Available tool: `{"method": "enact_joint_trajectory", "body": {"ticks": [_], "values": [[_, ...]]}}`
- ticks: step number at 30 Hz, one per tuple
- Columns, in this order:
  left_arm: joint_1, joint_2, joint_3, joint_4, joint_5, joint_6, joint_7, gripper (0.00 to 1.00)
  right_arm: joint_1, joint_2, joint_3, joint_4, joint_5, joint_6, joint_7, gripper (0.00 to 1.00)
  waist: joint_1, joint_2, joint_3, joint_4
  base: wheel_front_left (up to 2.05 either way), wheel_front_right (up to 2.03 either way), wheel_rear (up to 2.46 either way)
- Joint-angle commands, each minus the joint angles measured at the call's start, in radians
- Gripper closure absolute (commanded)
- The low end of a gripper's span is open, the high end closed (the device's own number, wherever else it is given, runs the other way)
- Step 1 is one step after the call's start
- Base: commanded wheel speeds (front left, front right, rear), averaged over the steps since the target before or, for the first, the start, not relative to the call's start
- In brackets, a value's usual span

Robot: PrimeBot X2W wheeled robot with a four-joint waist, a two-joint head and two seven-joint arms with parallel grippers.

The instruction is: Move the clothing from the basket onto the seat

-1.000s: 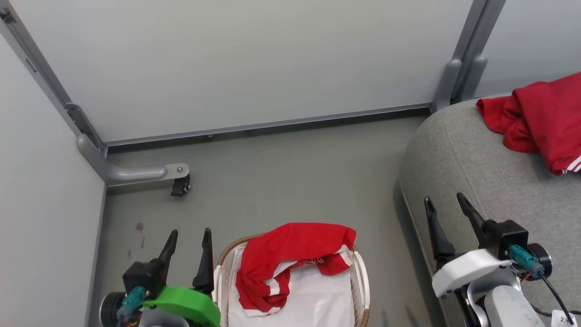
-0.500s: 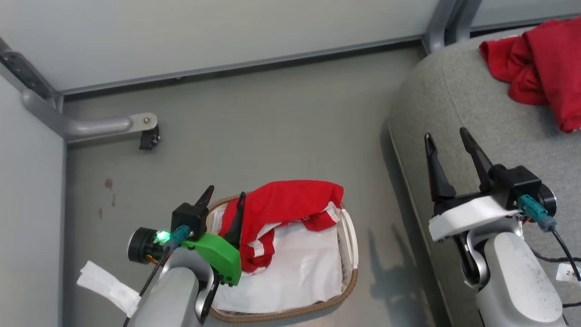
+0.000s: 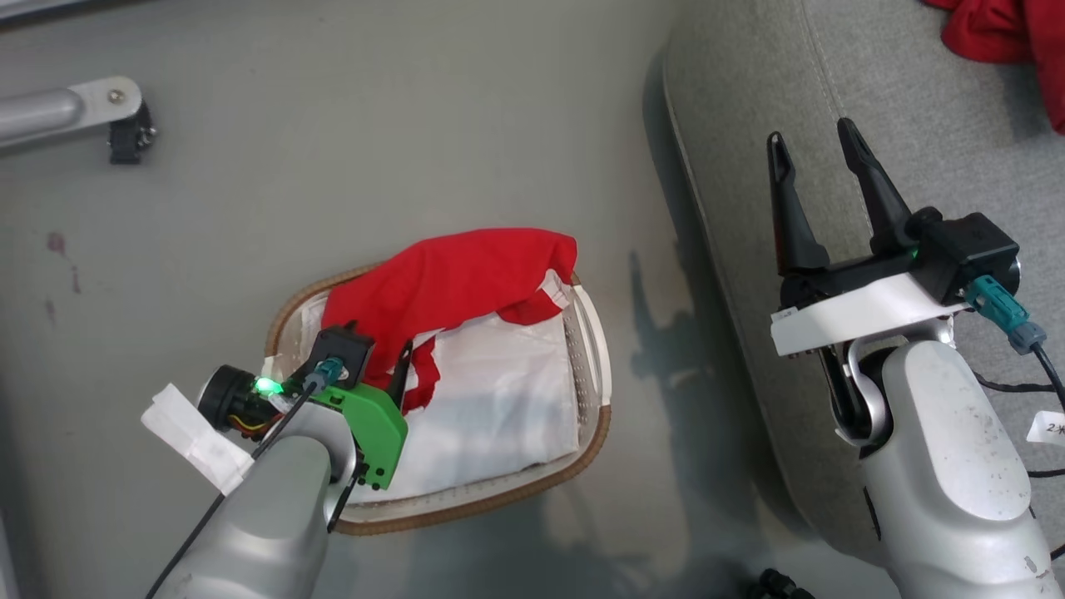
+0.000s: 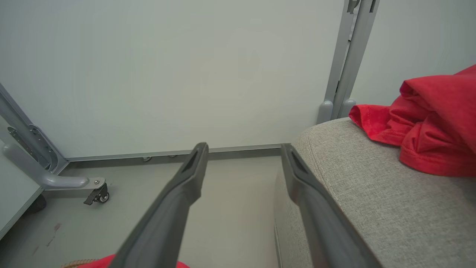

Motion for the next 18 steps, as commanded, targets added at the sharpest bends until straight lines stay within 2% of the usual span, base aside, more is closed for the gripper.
{"method": "enact_joint_trajectory", "body": {"ticks": [1,10,18], "values": [[-0.034,0.015,-0.009,0.019,0.009,0.001,0.000,0.00,-0.022,-0.002,0.006,-0.009,0.008,-0.001,-0.002,0.00,-0.0001,0.0000,0.121,-0.085,0.00,0.00,0.00],[-0.130,0.039,-0.039,0.113,0.014,0.002,-0.004,0.00,-0.083,-0.002,0.033,-0.035,0.047,-0.001,-0.002,0.00,-0.0001,0.0000,0.223,-0.128,0.00,0.00,0.00],[-0.194,0.055,-0.055,0.150,0.030,0.030,-0.006,0.00,-0.118,-0.002,0.044,-0.042,0.065,-0.001,-0.002,0.00,-0.0001,0.0000,0.274,-0.149,0.00,0.00,0.00]]}}
